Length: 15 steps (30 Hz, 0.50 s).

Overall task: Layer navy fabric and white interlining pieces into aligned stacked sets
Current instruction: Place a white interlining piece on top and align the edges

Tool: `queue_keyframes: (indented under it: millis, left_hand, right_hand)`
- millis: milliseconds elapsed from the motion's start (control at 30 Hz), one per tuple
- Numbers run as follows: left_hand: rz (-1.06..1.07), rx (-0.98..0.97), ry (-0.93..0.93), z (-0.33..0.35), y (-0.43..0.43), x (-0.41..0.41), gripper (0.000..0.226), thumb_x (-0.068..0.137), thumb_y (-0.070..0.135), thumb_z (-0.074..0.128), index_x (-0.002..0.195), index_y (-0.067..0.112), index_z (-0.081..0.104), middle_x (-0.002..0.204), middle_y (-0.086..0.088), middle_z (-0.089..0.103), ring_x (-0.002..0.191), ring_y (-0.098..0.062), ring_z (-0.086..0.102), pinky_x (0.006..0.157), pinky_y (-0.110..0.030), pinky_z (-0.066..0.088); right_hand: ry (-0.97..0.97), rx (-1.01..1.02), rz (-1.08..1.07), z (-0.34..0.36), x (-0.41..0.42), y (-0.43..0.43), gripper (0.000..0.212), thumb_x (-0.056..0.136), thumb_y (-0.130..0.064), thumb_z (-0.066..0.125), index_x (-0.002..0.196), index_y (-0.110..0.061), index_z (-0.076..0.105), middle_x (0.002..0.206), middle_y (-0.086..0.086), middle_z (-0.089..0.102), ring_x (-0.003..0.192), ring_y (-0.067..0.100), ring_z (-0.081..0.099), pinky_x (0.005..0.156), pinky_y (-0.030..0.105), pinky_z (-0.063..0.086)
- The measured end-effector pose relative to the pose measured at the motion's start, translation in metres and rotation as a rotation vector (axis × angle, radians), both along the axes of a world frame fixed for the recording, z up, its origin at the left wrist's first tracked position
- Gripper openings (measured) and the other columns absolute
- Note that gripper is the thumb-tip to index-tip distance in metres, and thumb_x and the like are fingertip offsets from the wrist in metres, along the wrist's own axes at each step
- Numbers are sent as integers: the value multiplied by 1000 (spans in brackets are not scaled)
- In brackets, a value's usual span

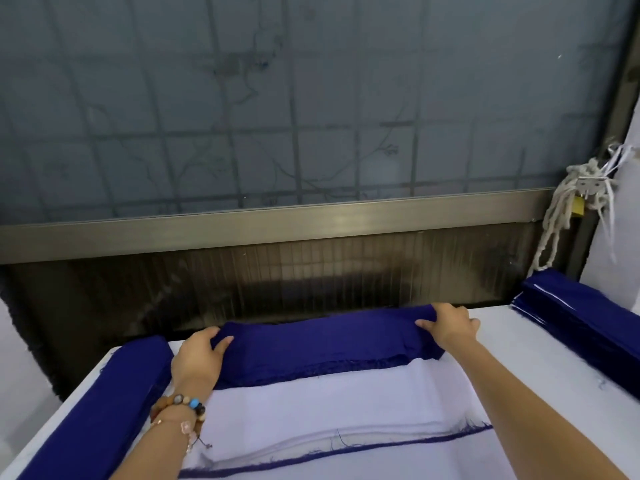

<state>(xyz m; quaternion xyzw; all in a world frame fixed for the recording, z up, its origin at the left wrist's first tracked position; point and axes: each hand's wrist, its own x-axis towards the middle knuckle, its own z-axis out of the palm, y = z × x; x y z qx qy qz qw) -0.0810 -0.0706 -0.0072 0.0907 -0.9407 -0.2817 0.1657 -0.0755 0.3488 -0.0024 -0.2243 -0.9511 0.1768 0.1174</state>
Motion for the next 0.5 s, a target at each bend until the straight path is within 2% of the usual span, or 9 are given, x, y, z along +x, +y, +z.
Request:
queue_keyframes:
  millis: [167, 300, 400, 500]
  left_hand:
    - [54, 84, 124, 22, -3, 22, 38, 96, 40, 53, 121, 13, 63, 108, -11, 69, 96, -32, 62, 75, -40, 50]
    - [45, 166, 167, 45, -7, 45, 45, 95, 35, 57, 128, 5, 58, 114, -17, 66, 102, -35, 62, 84, -46, 52]
    - [-23, 217, 130, 56, -11, 66, 38, 94, 33, 59, 117, 3, 63, 103, -18, 68, 94, -35, 64, 83, -50, 53]
    - [-114, 255, 82, 62, -16, 91, 27, 94, 27, 61, 97, 1, 68, 86, -16, 69, 82, -33, 65, 75, -46, 53]
  right_hand:
    - [203, -284, -21, 16, 15, -6, 40, 94, -38, 57, 128, -19, 54, 118, 5, 64, 109, 29, 56, 95, 42, 36]
    - [277, -431, 9, 32, 37, -2, 39, 92, -34, 60, 126, -16, 55, 116, 7, 65, 105, 30, 59, 95, 50, 46]
    - [282, -486, 31, 39, 59, 4, 39, 92, -31, 61, 126, -14, 56, 116, 7, 65, 105, 30, 60, 93, 50, 49]
    - [273, -495, 66, 41, 85, 12, 36, 92, -29, 62, 123, -11, 59, 105, 4, 66, 96, 24, 62, 86, 42, 52]
